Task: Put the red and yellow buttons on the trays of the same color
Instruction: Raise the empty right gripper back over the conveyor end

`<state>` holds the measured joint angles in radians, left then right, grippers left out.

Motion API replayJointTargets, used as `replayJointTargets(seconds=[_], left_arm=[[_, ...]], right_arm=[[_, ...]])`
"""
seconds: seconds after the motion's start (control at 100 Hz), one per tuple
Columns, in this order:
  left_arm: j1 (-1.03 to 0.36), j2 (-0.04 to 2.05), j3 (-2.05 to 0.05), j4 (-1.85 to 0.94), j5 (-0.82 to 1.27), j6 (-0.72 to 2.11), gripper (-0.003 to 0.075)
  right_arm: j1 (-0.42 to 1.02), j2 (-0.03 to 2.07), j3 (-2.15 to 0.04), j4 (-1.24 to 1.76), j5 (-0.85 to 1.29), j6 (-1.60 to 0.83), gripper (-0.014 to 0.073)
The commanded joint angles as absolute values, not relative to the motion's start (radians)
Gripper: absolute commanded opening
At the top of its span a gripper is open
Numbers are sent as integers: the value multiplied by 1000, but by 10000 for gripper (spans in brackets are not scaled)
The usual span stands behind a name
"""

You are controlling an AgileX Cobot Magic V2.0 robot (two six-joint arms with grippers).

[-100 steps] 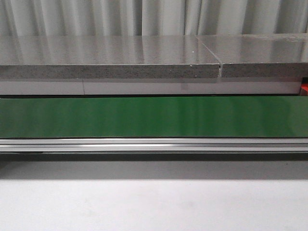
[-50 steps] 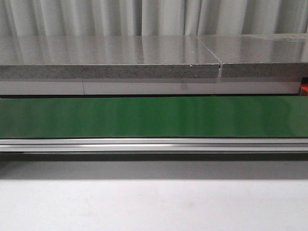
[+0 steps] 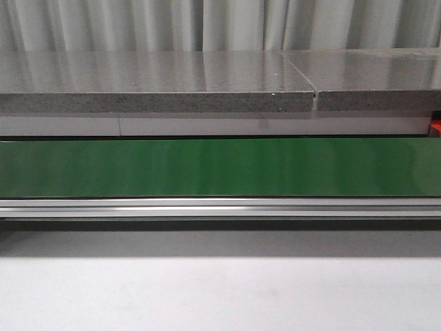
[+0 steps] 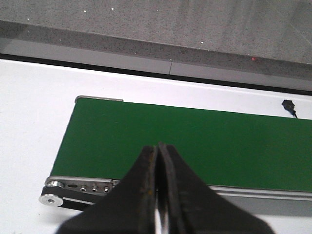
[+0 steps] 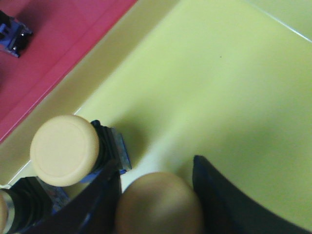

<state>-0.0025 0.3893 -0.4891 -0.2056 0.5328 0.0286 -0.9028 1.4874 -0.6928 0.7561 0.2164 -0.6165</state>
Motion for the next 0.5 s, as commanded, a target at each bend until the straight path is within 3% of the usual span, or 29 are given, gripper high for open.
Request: replayJointTargets(seconds=[0.0,0.24,0.49], left_arm=[[-8,394,-513,-217,461,25,-19],[-8,394,-513,-217,461,25,-19],[-8,394,-513,-217,461,25,-19]], right_arm=[[-904,1460,-714,770,189,-628,276],[-904,1460,-714,770,189,-628,566],[-904,1434,-716,770,177,-628,587]])
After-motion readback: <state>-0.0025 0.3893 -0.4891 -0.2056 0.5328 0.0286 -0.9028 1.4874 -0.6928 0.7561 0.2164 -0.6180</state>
